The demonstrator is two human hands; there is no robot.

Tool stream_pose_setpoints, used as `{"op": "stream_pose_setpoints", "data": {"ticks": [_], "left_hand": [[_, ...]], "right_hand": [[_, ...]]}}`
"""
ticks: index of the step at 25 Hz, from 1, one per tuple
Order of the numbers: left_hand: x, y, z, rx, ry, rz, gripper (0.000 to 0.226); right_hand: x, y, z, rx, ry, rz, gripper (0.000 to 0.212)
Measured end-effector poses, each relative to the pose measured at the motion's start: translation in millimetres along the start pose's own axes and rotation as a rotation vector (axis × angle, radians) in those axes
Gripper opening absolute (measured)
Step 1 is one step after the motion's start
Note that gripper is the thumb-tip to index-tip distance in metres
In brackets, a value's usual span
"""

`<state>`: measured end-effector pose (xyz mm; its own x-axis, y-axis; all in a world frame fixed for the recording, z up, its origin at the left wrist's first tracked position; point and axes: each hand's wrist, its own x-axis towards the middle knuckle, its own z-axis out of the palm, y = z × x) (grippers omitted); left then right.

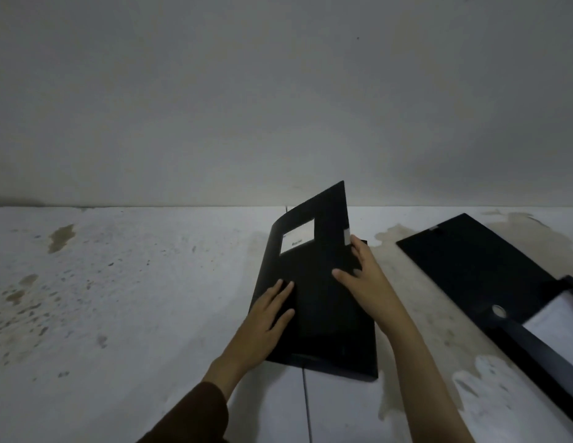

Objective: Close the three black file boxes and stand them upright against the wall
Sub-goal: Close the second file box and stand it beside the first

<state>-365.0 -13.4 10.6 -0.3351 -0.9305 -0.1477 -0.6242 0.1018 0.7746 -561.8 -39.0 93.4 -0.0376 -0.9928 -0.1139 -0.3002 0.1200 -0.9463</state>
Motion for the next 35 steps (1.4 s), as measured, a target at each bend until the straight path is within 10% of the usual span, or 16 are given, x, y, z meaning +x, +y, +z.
{"op": "stream_pose_setpoints", "data": {"ticks": [10,20,27,35], "left_hand": [[4.4,-36.6,8.3,0.341,-0.139,-0.104,0.059],[-7.8,-41.2,14.6,0.42,0.275,-0.242,0.052],[-7.8,-59.1,12.5,0.619,0.074,-0.295,0.099],[-7.0,-66.1,7.1,0.584,0.022,-0.231,0.089]], "right_hand": [[-10.6,108.6,-3.6,-0.053,0.274,0.21,0.059],[-20.5,121.0,39.7,-0.145,0.234,0.191,0.07],[-6.7,116.9,59.5,-0.424,0.1,0.061,0.075],[-6.5,125.7,66.5,-0.883,0.09,0.055,0.07]]}}
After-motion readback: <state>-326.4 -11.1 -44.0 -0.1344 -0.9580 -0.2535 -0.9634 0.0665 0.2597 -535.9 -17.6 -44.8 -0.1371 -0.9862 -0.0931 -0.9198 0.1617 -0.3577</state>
